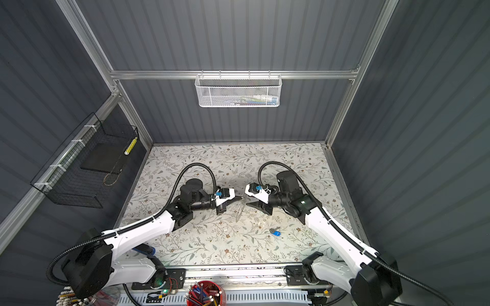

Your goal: Put the keys on the keyring

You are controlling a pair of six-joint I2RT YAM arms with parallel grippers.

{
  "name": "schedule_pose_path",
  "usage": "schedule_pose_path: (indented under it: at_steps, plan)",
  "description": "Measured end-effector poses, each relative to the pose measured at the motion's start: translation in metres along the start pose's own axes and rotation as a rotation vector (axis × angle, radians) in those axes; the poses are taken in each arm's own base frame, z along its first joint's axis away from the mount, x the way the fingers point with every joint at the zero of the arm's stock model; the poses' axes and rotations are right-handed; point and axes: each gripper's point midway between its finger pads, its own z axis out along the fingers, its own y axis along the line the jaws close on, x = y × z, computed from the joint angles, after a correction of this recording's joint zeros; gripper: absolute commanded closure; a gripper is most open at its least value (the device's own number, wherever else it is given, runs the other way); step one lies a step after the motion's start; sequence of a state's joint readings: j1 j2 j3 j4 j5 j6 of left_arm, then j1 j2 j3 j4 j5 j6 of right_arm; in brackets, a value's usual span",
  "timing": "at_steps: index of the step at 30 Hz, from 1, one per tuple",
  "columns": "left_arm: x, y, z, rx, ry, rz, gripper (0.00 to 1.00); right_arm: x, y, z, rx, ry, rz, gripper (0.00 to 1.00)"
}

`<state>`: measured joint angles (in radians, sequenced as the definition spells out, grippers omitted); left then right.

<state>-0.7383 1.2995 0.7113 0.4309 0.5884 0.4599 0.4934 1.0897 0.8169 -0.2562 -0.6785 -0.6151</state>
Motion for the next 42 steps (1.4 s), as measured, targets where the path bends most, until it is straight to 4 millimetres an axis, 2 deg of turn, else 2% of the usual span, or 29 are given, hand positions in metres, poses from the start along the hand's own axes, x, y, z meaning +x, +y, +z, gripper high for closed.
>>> schedule_pose_path:
  at_steps: [3, 6, 11, 14, 19, 24, 33, 42]
  plan:
    - [-0.007, 0.001, -0.001, 0.000, -0.040, -0.036, 1.00, 0.000, -0.006, -0.001, 0.055, -0.025, 0.023, 0.51]
    - [-0.022, 0.004, -0.004, -0.001, -0.111, -0.084, 1.00, 0.015, 0.003, -0.013, 0.130, -0.053, 0.138, 0.48]
    - [-0.045, 0.007, -0.008, 0.004, -0.208, -0.130, 1.00, 0.008, -0.007, -0.017, 0.189, -0.099, 0.283, 0.46]
    - [-0.054, 0.007, -0.011, 0.010, -0.249, -0.152, 1.00, 0.006, -0.009, -0.018, 0.195, -0.114, 0.334, 0.50]
    - [-0.065, 0.007, -0.015, 0.024, -0.304, -0.177, 1.00, -0.006, 0.000, -0.025, 0.175, -0.184, 0.316, 0.63]
    - [-0.069, 0.004, -0.015, 0.050, -0.329, -0.188, 1.00, -0.015, 0.010, -0.031, 0.153, -0.243, 0.273, 0.77]
    - [-0.058, -0.007, -0.006, 0.136, -0.319, -0.231, 1.00, -0.033, 0.010, -0.029, 0.107, -0.316, 0.235, 0.79]
    - [-0.064, -0.012, -0.008, 0.182, -0.331, -0.218, 1.00, -0.039, 0.012, -0.025, 0.062, -0.343, 0.230, 0.79]
